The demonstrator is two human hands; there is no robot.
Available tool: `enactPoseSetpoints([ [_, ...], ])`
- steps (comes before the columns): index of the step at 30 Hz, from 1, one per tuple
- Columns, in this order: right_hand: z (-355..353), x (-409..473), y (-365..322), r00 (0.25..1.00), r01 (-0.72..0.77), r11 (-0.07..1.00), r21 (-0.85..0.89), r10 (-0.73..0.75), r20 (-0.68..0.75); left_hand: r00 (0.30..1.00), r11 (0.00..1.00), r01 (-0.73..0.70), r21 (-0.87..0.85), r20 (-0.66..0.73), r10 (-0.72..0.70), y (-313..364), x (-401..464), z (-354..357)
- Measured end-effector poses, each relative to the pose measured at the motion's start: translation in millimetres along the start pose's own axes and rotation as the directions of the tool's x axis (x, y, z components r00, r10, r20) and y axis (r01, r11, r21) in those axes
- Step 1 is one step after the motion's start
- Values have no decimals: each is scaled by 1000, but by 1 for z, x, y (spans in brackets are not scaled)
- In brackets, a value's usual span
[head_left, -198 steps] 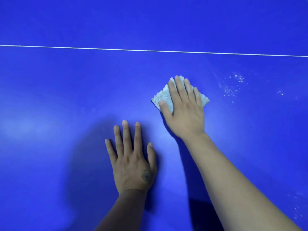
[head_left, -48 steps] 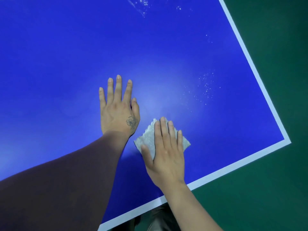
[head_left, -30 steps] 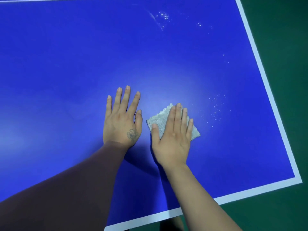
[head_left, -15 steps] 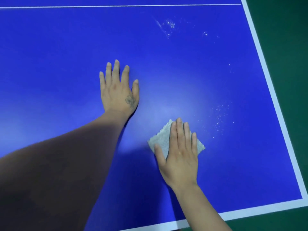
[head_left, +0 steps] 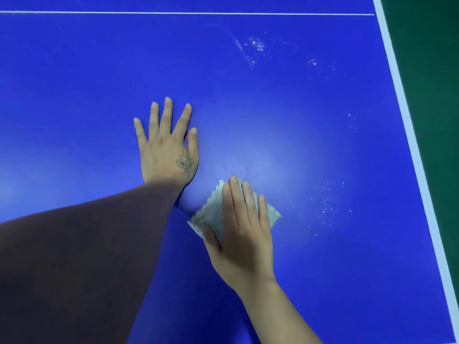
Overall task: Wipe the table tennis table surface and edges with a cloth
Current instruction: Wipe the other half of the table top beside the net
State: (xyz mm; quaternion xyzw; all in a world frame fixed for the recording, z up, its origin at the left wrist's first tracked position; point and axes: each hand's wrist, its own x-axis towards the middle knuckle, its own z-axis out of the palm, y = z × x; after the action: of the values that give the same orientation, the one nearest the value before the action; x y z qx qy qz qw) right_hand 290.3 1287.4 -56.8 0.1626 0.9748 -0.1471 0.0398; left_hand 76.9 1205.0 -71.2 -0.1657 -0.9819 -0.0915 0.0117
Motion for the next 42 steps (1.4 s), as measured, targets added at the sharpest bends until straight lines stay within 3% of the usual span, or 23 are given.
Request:
enactPoseSetpoints([
  [3,-4,-3,19,999,-29,999,-43,31,38,1000,1000,9,-2,-18,-9,0,0,2],
  [13,-11,105,42,973,-206,978,-24,202,-111,996,999,-17,36,-92,20,0,1,6],
  [17,-10,145,14,983,-135,990,-49,128,-129,999,1000,-1,29,-50,3,1,3,3],
  [22,-3,118,-5,969,34,999,-30,-40,-244,999,1000,22,-10,-32,-23,3,4,1],
  [26,-6,100,16,984,105,993,-44,-110,-141,999,999,20,-27,-28,-21,4,3,-1],
  [29,-11,102,38,998,36,999,-33,-38,-57,1000,1000,28,-4,-11,-28,2,5,-1],
  [37,-20,188,47,954,-262,964,-40,253,-159,1000,1000,3,12,-14,-2,2,5,1],
  [42,-12,213,4,979,-160,982,-95,146,-145,1000,1000,3,12,-28,-3,2,6,0],
])
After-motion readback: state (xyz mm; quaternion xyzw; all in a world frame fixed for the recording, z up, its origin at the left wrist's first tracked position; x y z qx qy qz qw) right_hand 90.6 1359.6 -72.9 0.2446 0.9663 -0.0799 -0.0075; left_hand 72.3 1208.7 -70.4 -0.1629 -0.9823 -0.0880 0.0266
